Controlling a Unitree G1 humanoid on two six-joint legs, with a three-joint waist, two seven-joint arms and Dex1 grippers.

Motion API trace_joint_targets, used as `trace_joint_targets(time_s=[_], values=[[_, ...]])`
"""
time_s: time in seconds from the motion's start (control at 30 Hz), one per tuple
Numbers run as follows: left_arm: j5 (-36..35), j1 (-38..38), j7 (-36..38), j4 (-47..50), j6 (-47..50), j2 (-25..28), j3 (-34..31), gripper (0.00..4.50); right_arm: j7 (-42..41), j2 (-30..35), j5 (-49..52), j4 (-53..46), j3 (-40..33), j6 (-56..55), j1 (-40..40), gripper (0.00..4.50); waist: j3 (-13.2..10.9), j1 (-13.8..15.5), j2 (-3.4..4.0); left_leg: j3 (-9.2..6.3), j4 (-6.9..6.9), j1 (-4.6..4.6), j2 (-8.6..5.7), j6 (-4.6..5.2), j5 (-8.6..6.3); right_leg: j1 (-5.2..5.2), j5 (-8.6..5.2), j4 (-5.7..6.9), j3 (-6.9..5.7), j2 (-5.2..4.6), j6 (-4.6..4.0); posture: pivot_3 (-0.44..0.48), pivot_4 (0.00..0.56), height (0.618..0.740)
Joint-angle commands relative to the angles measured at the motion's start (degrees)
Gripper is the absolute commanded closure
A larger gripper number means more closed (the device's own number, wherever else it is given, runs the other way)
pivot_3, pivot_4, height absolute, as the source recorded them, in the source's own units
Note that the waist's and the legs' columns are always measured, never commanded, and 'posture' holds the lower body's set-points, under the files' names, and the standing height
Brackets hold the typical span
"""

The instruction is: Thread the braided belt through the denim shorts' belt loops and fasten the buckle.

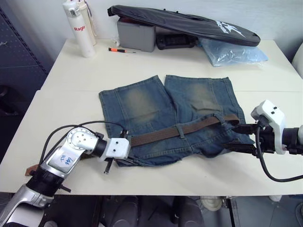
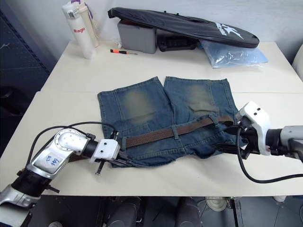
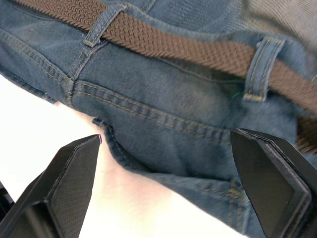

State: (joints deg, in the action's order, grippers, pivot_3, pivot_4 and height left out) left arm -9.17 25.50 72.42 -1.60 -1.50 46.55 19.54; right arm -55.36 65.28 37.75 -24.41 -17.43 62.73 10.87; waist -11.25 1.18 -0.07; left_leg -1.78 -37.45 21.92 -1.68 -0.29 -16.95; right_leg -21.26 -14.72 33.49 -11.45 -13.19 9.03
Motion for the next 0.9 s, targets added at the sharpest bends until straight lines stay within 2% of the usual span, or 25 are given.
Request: trace_joint_targets(time_s=[0.03, 0.23, 0.43, 0.57, 0.67, 0.77, 0.83, 0.9], values=[[6.2, 3.7, 1.4, -12.7, -7.1, 1.9, -0.3, 4.45, 0.2, 0.9, 0.0, -0.6, 1.9, -1.1, 2.2, 0.00, 0.0, 0.1, 0.00, 0.10, -0.01, -0.06, 0.05, 0.00, 0.00, -0.01, 0.03, 0.02, 0.09, 0.04, -0.04, 0.000, 0.150, 0.740], [7.8, 12.4, 3.4, -27.5, -17.9, -1.2, 0.4, 4.45, 0.4, 0.1, -0.5, 0.6, 6.1, -2.3, 5.2, 0.00, 0.0, 0.1, 0.00, 0.79, 0.00, -0.44, 0.51, -0.10, -0.08, -0.15, 0.22, 0.01, 0.83, 0.51, -0.26, 0.000, 0.150, 0.740], [6.1, 13.7, 4.7, -31.7, -20.8, -0.7, -2.1, 4.45, -0.6, -0.6, -0.3, 1.6, 9.8, -3.1, 8.1, 0.00, 0.0, 0.1, 0.00, 0.94, -0.03, -0.47, 0.60, -0.15, -0.11, -0.23, 0.25, 0.05, 0.99, 0.63, -0.31, 0.000, 0.150, 0.740], [-1.5, 9.9, 10.9, -26.4, -12.8, 2.4, -6.4, 2.80, -0.9, -1.8, -0.2, 3.7, 11.6, -3.5, 11.0, 0.00, 0.0, -0.8, -0.01, 1.04, -0.02, -0.46, 0.71, -0.19, -0.16, -0.32, 0.25, 0.05, 1.07, 0.73, -0.31, 0.000, 0.150, 0.740], [-10.7, 5.5, 14.3, -19.8, 1.5, 6.6, -12.4, 1.45, -1.7, -3.4, 0.6, 6.8, 12.7, -3.0, 15.3, 0.00, -0.1, -1.9, -0.08, 1.19, 0.04, -0.46, 0.83, -0.23, -0.28, -0.43, 0.23, 0.00, 1.20, 0.86, -0.33, 0.000, 0.150, 0.740], [-19.0, 3.7, 13.7, -15.3, 18.2, 10.3, -18.7, 0.07, -2.7, -5.2, 0.0, 11.9, 14.6, -2.9, 21.0, 0.00, -0.2, -2.2, -0.17, 1.33, 0.06, -0.43, 0.87, -0.22, -0.32, -0.58, 0.23, 0.01, 1.36, 0.89, -0.33, 0.000, 0.150, 0.740], [-19.8, 4.6, 8.7, -15.2, 26.3, 10.9, -20.9, 0.07, -2.1, -7.4, -2.3, 16.9, 16.7, -4.6, 25.4, 0.00, -0.3, -2.3, -0.20, 1.36, 0.03, -0.42, 0.87, -0.21, -0.32, -0.61, 0.23, 0.03, 1.41, 0.89, -0.33, 0.000, 0.150, 0.740], [-19.5, 7.8, 0.3, -17.2, 34.0, 8.9, -23.0, 0.07, -0.5, -10.4, -4.8, 24.1, 18.9, -4.6, 30.8, 0.00, -0.3, -2.1, -0.20, 1.44, 0.04, -0.50, 0.85, -0.17, -0.35, -0.60, 0.23, 0.05, 1.51, 0.89, -0.33, 0.000, 0.150, 0.740]])
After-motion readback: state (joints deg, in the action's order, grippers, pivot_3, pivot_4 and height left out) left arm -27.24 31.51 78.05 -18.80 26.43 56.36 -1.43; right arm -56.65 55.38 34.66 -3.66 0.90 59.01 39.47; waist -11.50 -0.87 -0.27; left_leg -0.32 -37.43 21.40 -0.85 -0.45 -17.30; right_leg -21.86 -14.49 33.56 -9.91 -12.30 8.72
